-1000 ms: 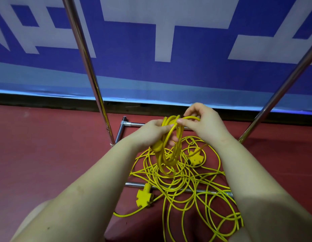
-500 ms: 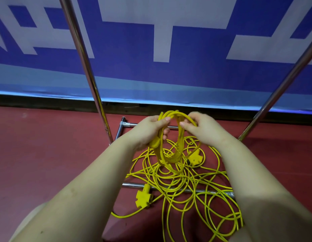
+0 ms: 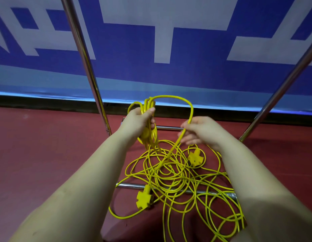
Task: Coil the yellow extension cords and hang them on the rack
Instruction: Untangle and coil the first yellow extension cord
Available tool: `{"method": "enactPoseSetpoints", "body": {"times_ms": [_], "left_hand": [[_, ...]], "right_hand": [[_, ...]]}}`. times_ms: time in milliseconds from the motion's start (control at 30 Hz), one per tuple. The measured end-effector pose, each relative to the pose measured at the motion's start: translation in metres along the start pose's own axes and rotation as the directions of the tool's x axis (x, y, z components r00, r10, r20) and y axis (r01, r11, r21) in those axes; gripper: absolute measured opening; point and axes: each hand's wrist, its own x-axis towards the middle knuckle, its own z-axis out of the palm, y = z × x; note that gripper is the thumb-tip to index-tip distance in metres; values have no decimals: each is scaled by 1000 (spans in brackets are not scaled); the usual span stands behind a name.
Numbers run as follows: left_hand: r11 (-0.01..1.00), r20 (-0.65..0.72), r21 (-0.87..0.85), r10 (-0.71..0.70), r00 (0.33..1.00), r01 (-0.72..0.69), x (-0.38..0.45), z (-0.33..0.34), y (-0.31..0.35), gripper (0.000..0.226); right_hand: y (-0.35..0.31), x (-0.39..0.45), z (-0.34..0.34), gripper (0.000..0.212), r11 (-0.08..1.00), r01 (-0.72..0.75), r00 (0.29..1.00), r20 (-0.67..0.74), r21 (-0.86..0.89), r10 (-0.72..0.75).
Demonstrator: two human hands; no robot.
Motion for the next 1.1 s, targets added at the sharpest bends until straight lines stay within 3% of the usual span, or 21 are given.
{"method": "enactPoseSetpoints", "body": {"times_ms": [67, 200, 333, 467, 633, 733, 767, 833, 867, 900, 967, 1033, 1100], "left_hand": [[996, 71, 93, -23, 997, 16, -1, 3, -4, 19], [992, 224, 106, -91, 970, 68, -4, 13, -9, 11], [988, 333, 124, -125, 935, 88, -8, 21, -12, 14], [986, 328, 140, -128, 936, 86, -10, 24, -14, 14], [983, 321, 173, -117, 940, 63, -11, 29, -19, 15], [995, 266, 66, -94, 959, 79, -11, 35, -18, 9], [996, 227, 17, -86, 970, 85, -11, 36, -17, 9], [993, 129, -72, -81, 988, 91, -9, 36, -14, 9], [987, 82, -127, -87, 993, 97, -7, 35, -13, 9], [977, 43, -187, -96, 994, 102, -5, 34, -12, 9], [948, -7, -296, -125, 992, 118, -2, 31, -9, 9], [926, -34, -356, -149, 988, 127, -1, 28, -7, 9], [911, -62, -393, -164, 985, 127, 0, 24, -4, 10]], "right_hand": [[-10, -3, -1, 14, 949, 50, 996, -85, 310, -25], [-14, -1, -6, 18, 749, 44, 985, -153, 661, 77], [-14, -2, -13, 18, 503, 15, 977, -121, 864, 178], [-13, -3, -16, 14, 253, -2, 981, -47, 967, 187], [-16, -3, -11, 17, 196, 11, 986, -43, 981, 159], [-17, -2, -11, 26, 267, 33, 990, -69, 963, 125], [-18, -2, -10, 31, 370, 28, 993, -68, 928, 95], [-15, -3, -3, 32, 749, 13, 997, -70, 663, 44], [-11, -4, 3, 29, 927, 14, 998, -67, 375, 12], [-5, -6, 11, 27, 998, 26, 999, -49, 48, -24], [10, -6, 25, 22, 911, 87, 996, 51, -403, -73], [18, -3, 34, 13, 856, 131, 991, 92, -500, -97], [21, 2, 35, 14, 869, 145, 989, 43, -473, -141]]}}
